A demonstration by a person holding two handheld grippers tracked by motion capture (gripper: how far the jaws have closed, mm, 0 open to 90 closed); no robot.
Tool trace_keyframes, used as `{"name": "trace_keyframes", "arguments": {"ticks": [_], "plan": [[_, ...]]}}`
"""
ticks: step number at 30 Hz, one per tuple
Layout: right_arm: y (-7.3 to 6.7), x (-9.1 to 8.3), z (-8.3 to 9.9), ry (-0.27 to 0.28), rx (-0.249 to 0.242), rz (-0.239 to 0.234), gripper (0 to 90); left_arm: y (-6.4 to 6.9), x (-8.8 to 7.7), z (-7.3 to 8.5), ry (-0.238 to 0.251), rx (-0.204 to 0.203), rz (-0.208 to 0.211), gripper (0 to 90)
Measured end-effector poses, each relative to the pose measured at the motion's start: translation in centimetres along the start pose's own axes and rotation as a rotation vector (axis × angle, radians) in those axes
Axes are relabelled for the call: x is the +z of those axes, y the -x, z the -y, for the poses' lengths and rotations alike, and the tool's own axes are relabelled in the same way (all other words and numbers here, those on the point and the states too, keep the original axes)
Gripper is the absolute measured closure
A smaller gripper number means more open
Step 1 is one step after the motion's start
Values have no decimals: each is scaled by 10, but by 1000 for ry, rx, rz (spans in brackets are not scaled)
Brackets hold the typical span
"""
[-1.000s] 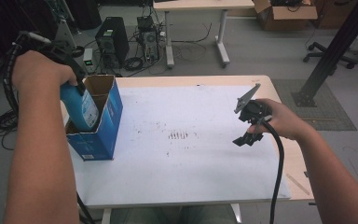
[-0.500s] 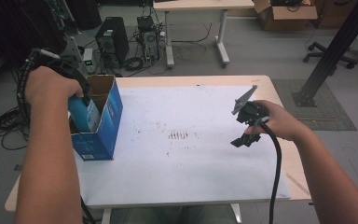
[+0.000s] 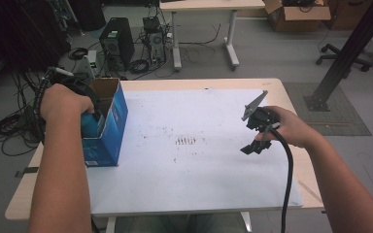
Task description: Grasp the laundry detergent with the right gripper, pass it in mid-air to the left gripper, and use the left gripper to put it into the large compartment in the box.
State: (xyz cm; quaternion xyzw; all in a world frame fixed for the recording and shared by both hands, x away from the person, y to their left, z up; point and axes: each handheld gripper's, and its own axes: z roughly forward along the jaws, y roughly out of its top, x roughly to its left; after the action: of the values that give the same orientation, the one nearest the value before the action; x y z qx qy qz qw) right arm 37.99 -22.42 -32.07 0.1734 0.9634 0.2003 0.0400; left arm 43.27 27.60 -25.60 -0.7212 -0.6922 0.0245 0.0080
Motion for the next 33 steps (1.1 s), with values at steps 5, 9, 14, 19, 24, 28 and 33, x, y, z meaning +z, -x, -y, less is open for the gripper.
{"name": "trace_keyframes", "arguments": {"ticks": [5,9,14,19,24,28,33], "plan": [[0,1,1,1,3,0,28,0,8,-1,-3,-2,-15,381],[0,1,1,0,-1,-1,27,-1,14,-1,-7,-4,-20,382],[-1,2,1,-1,1,-1,27,-1,20,-2,-14,-1,-21,382],[-1,3,0,1,-2,-2,28,-1,25,-2,-16,1,-23,381],[-2,4,-1,1,-2,-3,27,-2,30,-3,-23,4,-21,382],[-2,4,0,3,-1,-2,27,-2,34,-4,-27,15,-26,381],[-2,5,0,0,0,-4,28,-3,38,-4,-29,14,-22,381]]}}
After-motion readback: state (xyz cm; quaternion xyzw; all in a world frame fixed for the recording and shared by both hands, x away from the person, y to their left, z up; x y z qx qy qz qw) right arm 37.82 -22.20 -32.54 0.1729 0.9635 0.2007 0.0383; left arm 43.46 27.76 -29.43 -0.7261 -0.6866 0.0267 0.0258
